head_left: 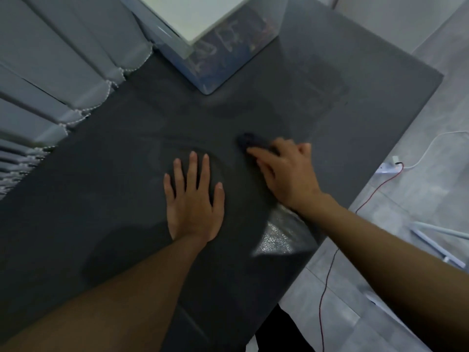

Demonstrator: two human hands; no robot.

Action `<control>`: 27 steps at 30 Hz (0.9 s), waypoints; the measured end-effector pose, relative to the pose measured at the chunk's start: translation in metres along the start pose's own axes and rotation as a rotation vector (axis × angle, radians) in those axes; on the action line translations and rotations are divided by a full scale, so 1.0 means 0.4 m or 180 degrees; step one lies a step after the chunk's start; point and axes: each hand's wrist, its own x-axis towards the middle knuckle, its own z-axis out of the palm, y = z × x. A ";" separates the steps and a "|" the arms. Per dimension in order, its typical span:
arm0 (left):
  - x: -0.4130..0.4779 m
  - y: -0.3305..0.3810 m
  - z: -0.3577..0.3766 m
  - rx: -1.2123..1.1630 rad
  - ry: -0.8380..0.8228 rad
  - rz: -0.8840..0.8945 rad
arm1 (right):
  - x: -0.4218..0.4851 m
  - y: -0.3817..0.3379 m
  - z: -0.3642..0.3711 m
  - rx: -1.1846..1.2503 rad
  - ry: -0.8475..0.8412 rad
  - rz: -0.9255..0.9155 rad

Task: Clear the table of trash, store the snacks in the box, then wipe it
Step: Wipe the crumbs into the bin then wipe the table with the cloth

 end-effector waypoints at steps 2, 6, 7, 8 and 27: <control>0.002 0.001 -0.001 -0.0008 -0.0007 0.0002 | 0.078 0.044 0.014 -0.0001 0.0142 0.0986; 0.003 0.001 -0.003 -0.0003 0.0002 0.0017 | 0.117 -0.022 0.038 0.0198 0.0002 0.1018; 0.002 0.001 -0.003 0.0000 -0.0011 0.0017 | 0.103 -0.045 0.039 0.0214 -0.0116 0.0472; 0.002 0.000 -0.004 0.0007 -0.0023 0.0016 | 0.091 -0.057 0.039 0.0263 -0.0258 -0.0079; 0.006 0.002 -0.015 0.0081 -0.0241 0.0033 | 0.310 -0.096 0.100 0.0129 -0.0378 0.0566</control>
